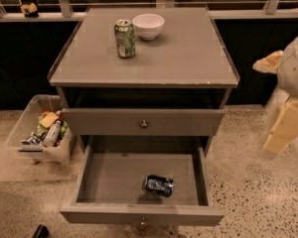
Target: Pick pepsi can from middle drawer and place on counter
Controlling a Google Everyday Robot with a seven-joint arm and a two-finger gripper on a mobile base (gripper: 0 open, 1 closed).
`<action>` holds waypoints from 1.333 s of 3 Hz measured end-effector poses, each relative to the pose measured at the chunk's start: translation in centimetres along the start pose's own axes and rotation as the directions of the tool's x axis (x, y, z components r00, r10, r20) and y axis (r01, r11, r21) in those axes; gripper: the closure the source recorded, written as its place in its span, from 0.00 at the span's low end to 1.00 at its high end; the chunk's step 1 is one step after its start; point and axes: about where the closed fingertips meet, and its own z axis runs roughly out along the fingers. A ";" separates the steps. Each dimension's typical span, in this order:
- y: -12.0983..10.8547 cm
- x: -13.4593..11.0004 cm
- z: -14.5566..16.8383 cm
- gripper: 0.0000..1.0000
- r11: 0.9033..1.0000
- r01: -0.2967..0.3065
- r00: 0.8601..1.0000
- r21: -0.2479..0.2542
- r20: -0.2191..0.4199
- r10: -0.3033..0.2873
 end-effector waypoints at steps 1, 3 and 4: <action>4.1 2.2 3.4 0.00 0.999 -0.037 0.996 -0.027 0.086 0.040; 9.8 6.8 14.2 0.00 0.993 -0.104 0.993 -0.057 0.052 0.107; 8.7 8.3 20.5 0.00 0.991 -0.098 0.995 -0.087 -0.023 0.096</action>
Offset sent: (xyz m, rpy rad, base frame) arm -0.0908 -0.0142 -0.2002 0.1385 0.0789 -0.0946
